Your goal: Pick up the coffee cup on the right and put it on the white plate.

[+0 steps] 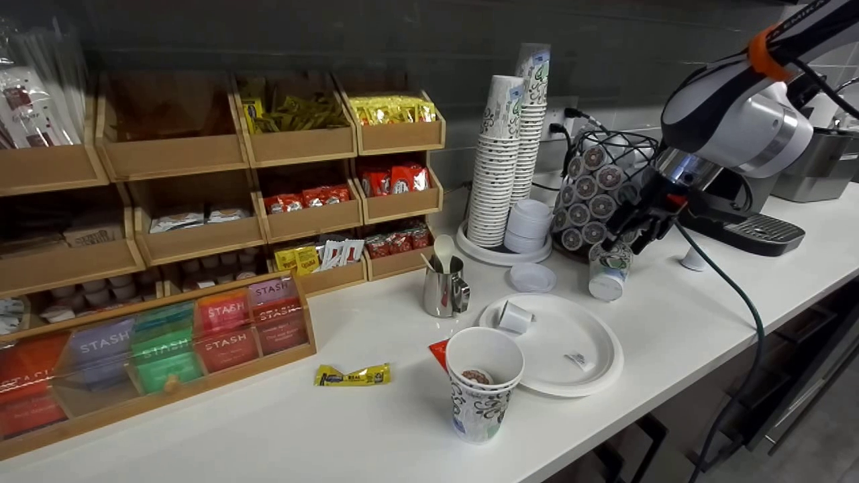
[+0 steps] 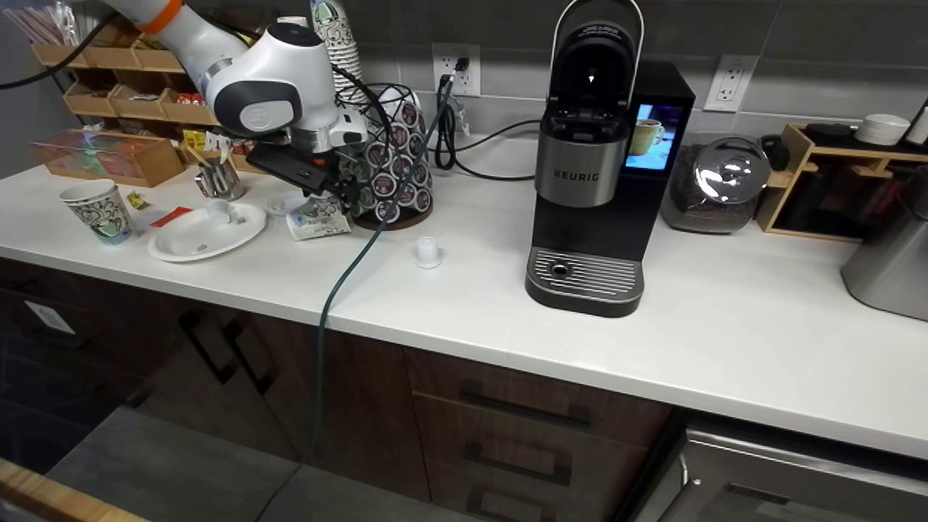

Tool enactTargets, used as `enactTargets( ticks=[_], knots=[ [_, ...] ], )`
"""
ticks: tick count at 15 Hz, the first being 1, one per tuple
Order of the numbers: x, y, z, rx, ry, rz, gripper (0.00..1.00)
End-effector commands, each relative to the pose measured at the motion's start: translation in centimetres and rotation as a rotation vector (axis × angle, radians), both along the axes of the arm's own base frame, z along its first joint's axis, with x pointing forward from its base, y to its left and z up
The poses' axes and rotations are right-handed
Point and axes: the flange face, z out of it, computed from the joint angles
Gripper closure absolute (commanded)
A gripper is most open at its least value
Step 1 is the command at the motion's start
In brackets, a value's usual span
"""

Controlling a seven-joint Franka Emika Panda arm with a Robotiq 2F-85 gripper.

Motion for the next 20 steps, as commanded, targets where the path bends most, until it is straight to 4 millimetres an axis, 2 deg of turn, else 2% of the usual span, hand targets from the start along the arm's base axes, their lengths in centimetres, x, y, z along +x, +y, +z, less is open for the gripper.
enactTargets(
  ticks=[1,3,4,5,6,12,13,14,15,20],
  knots=[
    [-0.6,0.2,-1.0,-0.011,-0.024,0.015,0.00],
    [-0.8,0.5,-1.2,0.007,-0.013,0.042,0.01],
    [-0.8,0.8,-1.3,0.018,-0.006,0.060,0.26],
    [-0.8,1.0,-1.3,0.032,-0.009,0.081,0.26],
    [-0.7,1.3,-1.3,0.038,-0.018,0.099,0.31],
    [-0.8,1.8,-0.9,0.031,-0.058,0.216,0.77],
    [-1.2,1.5,-0.8,0.002,-0.015,0.207,0.36],
    [-1.7,1.3,-0.7,-0.003,0.043,0.208,0.40],
    [-2.1,0.9,-0.9,-0.044,0.090,0.188,0.40],
    [-4.1,-0.5,-0.4,-0.122,0.260,0.150,0.05]
  ],
)
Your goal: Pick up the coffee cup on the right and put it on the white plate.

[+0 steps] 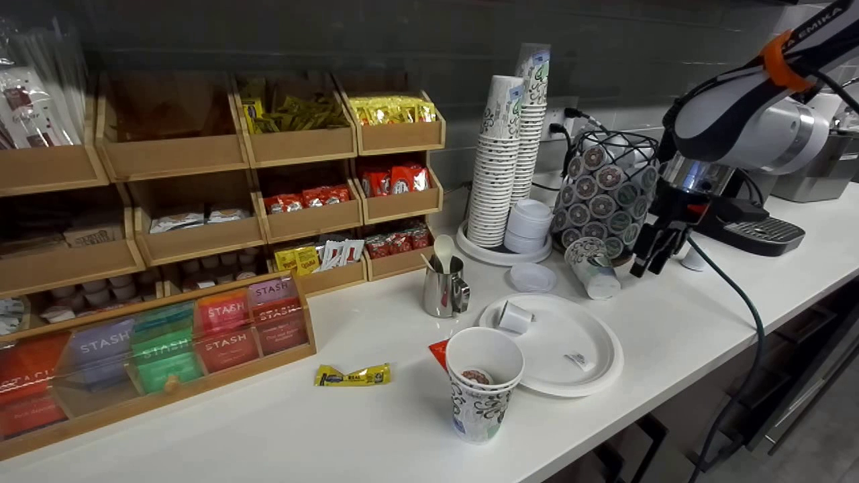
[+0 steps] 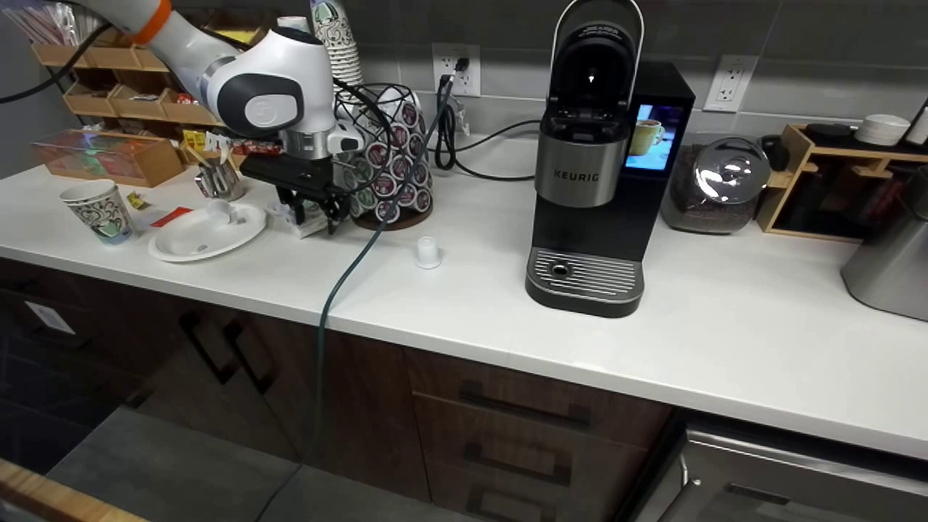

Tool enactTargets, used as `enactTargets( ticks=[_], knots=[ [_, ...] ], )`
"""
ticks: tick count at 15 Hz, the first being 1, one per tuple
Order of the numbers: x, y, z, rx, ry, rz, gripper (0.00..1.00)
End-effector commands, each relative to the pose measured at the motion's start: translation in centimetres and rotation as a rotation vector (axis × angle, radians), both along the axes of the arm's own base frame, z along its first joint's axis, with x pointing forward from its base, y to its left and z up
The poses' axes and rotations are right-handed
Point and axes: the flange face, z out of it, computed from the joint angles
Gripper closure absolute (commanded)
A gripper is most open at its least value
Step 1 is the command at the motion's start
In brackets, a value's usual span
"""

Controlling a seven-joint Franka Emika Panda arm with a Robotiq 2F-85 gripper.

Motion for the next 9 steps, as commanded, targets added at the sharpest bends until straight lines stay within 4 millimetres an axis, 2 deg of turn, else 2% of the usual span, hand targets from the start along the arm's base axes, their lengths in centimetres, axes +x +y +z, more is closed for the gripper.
enactTargets(
  ticks=[1,7,9],
  knots=[
    [-1.7,0.2,0.3,-0.063,0.105,-0.036,0.00],
    [-2.1,3.7,-1.7,-0.198,0.127,-0.240,0.00],
    [-1.8,3.8,-1.2,-0.179,0.120,-0.290,0.00]
  ],
)
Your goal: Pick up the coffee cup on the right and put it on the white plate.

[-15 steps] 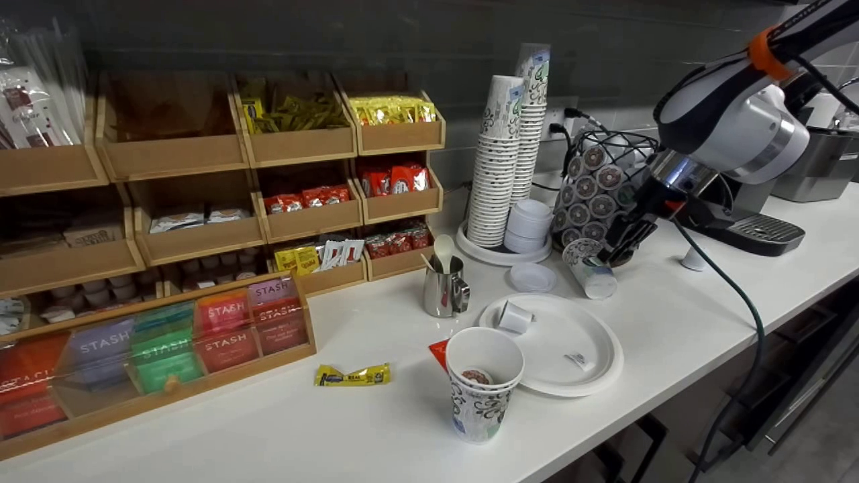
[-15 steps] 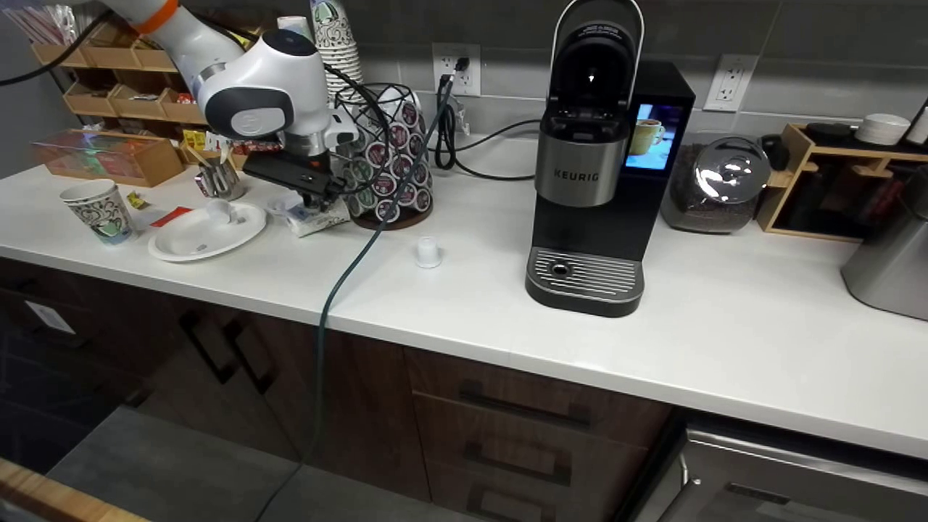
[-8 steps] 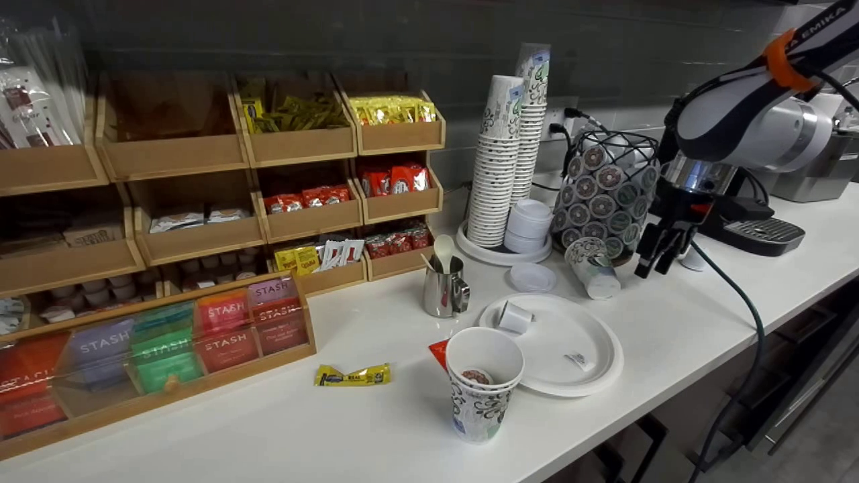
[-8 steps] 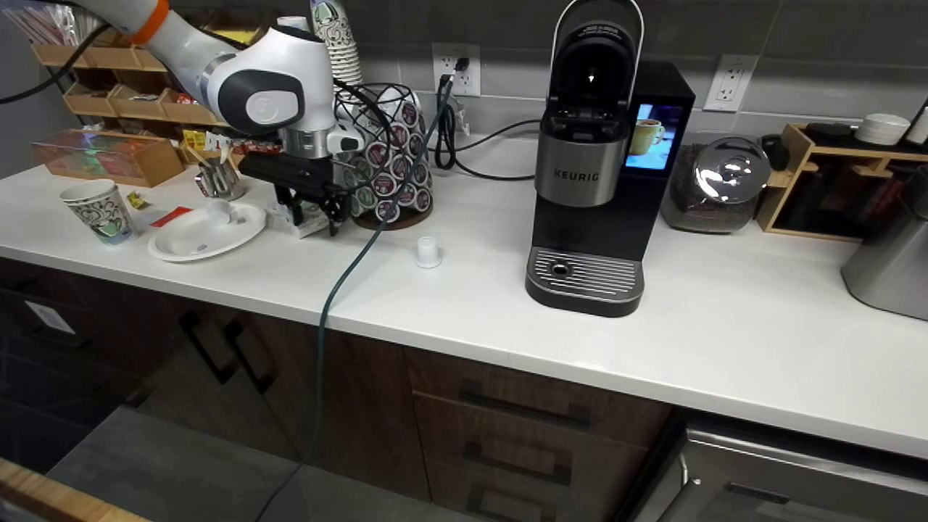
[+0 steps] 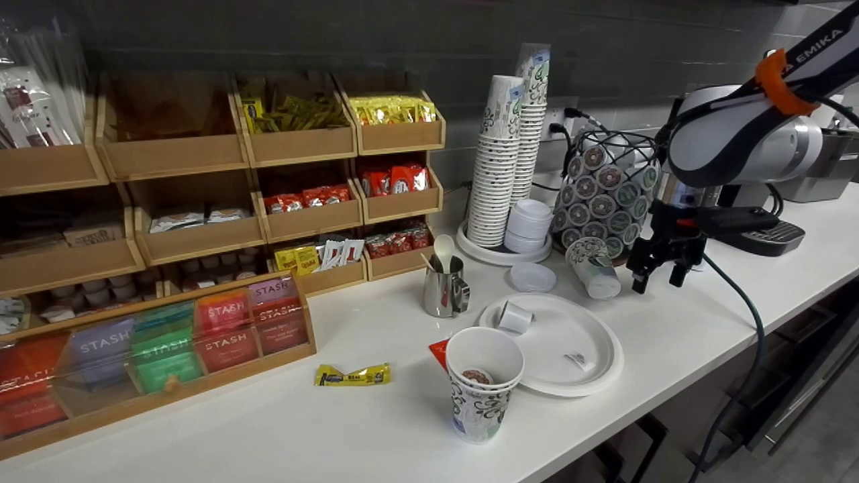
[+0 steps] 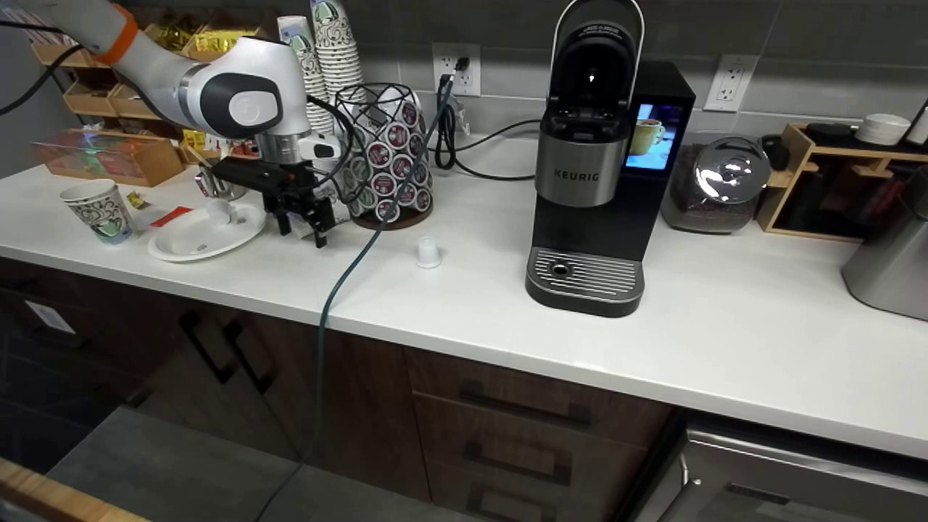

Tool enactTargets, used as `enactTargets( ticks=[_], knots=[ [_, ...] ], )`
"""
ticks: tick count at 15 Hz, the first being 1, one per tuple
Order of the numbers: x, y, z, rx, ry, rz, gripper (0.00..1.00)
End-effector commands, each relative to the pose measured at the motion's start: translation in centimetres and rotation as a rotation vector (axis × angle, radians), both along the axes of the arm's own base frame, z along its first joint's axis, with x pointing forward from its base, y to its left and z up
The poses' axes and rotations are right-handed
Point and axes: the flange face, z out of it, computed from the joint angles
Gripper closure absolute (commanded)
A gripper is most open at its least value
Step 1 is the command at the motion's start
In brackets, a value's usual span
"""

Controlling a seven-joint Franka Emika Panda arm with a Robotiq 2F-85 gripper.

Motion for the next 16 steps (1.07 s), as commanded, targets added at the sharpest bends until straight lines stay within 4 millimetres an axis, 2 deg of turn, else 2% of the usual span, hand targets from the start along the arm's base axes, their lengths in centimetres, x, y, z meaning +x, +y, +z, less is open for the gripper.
enactTargets(
  ticks=[1,3,6,9,12,16],
  knots=[
    [0.0,-0.2,0.6,-0.021,-0.046,-0.100,0.00],
    [0.6,-1.1,1.4,-0.052,-0.131,-0.162,0.00],
    [0.9,-2.3,1.2,-0.129,-0.198,-0.221,0.00],
    [0.2,-1.8,0.1,-0.189,-0.134,-0.209,0.00],
    [-0.3,0.6,-1.0,-0.181,-0.116,-0.176,0.00],
    [-0.2,6.4,-1.2,-0.012,-0.166,-0.076,0.00]
  ],
)
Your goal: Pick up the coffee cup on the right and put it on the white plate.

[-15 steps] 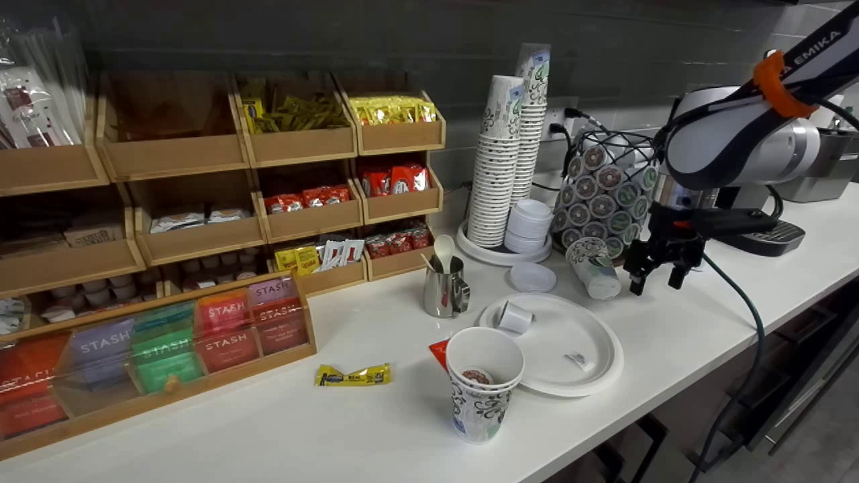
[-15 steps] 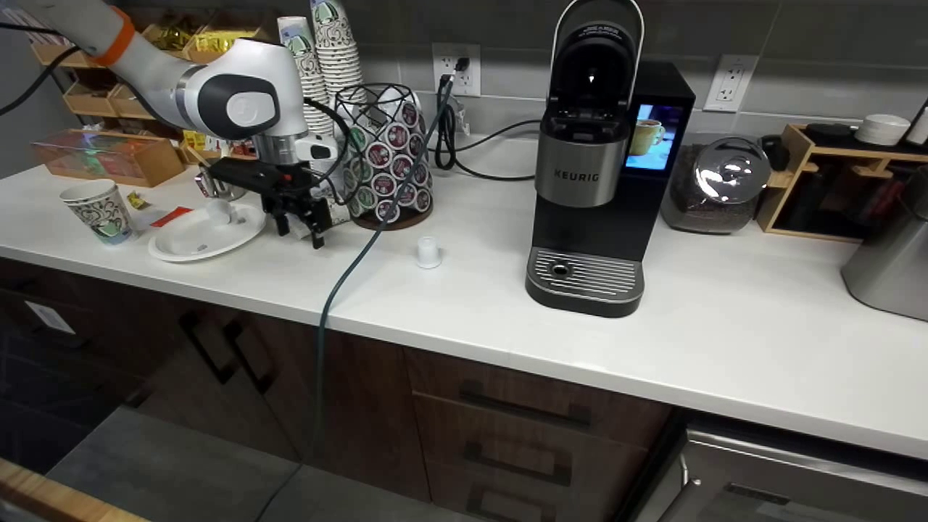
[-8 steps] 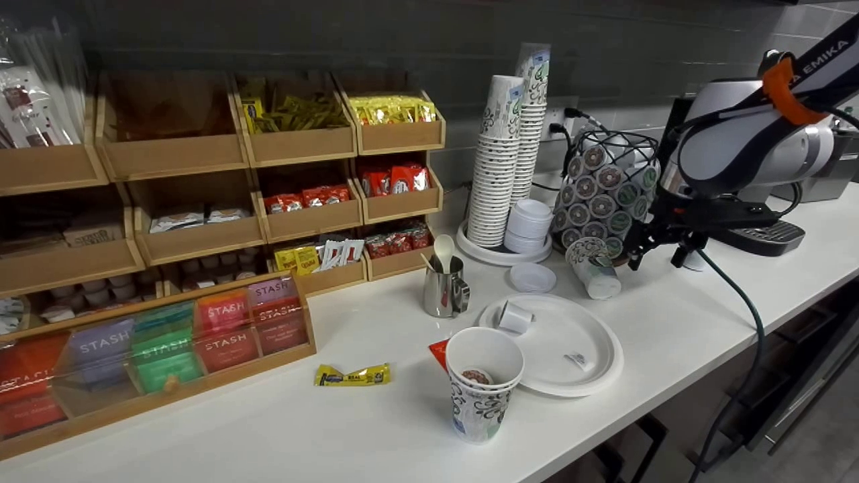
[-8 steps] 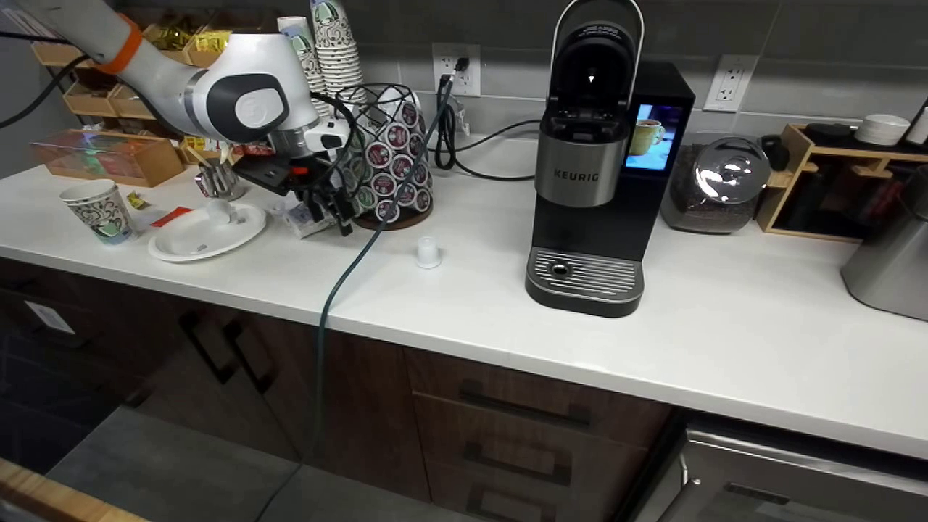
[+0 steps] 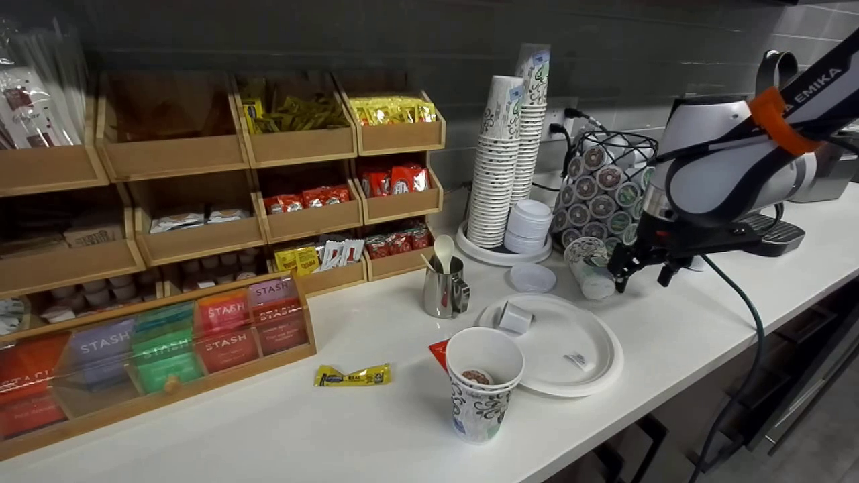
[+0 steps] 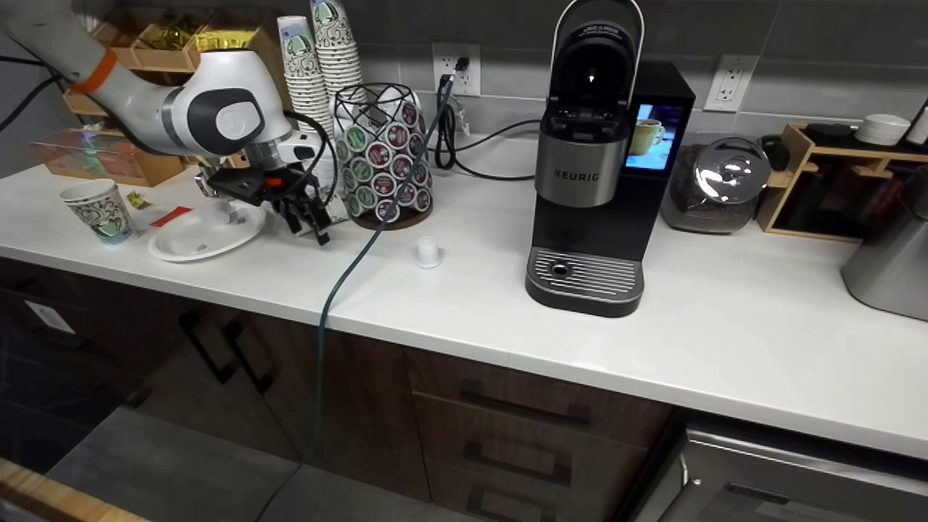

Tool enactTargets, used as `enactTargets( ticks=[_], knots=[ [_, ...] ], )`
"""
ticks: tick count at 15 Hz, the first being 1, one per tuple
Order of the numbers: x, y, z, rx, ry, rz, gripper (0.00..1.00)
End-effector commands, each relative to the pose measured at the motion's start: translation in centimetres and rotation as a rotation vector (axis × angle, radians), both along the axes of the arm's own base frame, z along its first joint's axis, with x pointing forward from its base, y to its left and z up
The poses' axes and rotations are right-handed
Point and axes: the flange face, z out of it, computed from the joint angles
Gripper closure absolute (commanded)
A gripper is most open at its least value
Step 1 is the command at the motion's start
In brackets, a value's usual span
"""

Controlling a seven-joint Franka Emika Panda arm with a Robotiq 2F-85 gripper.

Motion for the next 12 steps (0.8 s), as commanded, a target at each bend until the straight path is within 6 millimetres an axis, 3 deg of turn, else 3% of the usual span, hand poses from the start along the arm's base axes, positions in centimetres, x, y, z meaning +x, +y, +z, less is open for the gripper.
enactTargets(
  ticks=[1,3,5,8,10,12],
  knots=[
    [-0.8,4.8,0.1,0.143,0.008,0.121,0.00],
    [-0.7,6.8,0.6,0.236,0.005,0.194,0.00],
    [-0.7,7.3,1.4,0.309,-0.003,0.257,0.00],
    [-1.2,5.3,3.2,0.316,0.013,0.341,0.00],
    [-1.0,3.4,4.7,0.274,-0.021,0.300,0.00],
    [-0.5,2.9,5.2,0.281,-0.040,0.255,0.00]
  ],
)
